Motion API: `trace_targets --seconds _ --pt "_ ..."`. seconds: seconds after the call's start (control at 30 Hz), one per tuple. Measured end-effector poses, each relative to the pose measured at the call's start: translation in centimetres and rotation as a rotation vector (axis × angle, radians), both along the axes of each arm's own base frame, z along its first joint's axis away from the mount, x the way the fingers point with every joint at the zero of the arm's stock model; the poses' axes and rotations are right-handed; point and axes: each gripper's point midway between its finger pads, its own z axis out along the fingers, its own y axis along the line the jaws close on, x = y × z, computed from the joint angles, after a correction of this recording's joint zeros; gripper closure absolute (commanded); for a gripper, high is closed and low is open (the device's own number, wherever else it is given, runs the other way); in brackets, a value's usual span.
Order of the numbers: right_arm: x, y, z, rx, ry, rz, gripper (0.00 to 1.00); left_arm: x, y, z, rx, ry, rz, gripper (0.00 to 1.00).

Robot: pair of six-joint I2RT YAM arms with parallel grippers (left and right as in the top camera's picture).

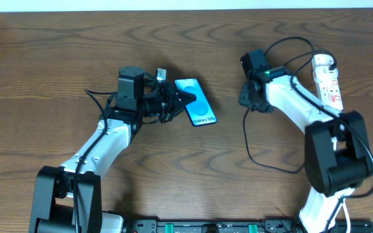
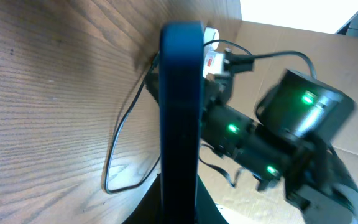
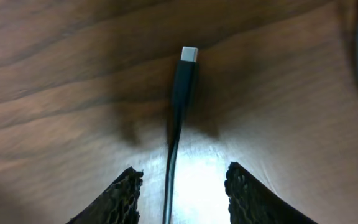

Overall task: Plug charger to phone and switch on socket
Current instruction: 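Move the right gripper toward the black charger cable near the power strip, then grasp the USB-C plug end of the black cable with the right gripper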

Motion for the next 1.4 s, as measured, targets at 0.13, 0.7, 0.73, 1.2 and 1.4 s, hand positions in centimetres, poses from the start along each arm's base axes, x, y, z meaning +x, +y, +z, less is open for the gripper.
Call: trace_targets --seconds 0.13,0.7,0.73,1.2,1.4 --pt "0.2 0.0 -1.5 -0.004 0.013 -0.014 0.66 0.0 0.0 0.0 0.000 0.000 0.000 0.93" --pt "0.5 0.6 -1.5 0.026 0.006 -0.013 0.99 0.0 0.0 0.0 0.000 0.000 0.000 0.93" --pt "0.5 0.8 -1.5 0.035 0.008 -0.002 0.99 0.0 0.0 0.0 0.000 0.000 0.000 0.93" --pt "-0.5 2.5 1.6 0.444 0.070 0.247 0.99 0.4 -1.1 3.7 -0.098 -0.173 -0.084 0.93" --pt "-3.8 0.4 8.4 0.510 0.035 0.364 0.99 1.3 -1.6 5.9 -0.133 -0.233 -0.122 0.93"
